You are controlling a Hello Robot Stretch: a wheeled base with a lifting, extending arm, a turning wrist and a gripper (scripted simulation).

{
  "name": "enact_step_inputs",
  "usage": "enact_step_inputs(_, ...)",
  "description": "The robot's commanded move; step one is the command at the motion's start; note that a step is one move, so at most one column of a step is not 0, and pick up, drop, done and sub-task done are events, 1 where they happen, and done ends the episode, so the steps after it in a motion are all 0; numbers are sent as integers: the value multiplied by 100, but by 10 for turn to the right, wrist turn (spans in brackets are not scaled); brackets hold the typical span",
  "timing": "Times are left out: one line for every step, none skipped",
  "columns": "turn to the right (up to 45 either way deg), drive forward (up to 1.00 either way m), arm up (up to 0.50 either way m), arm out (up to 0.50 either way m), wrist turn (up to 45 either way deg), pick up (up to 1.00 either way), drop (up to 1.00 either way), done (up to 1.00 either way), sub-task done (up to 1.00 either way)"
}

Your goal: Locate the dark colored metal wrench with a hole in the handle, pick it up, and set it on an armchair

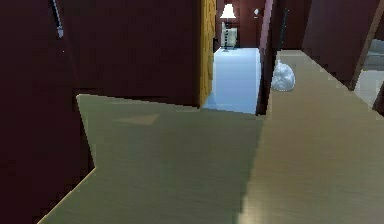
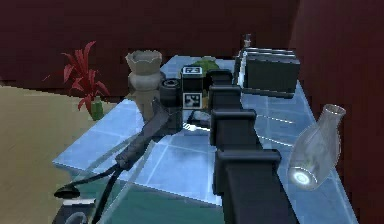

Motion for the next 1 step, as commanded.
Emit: enact_step_inputs(0,0,0,-20,0,0,0,0,0)
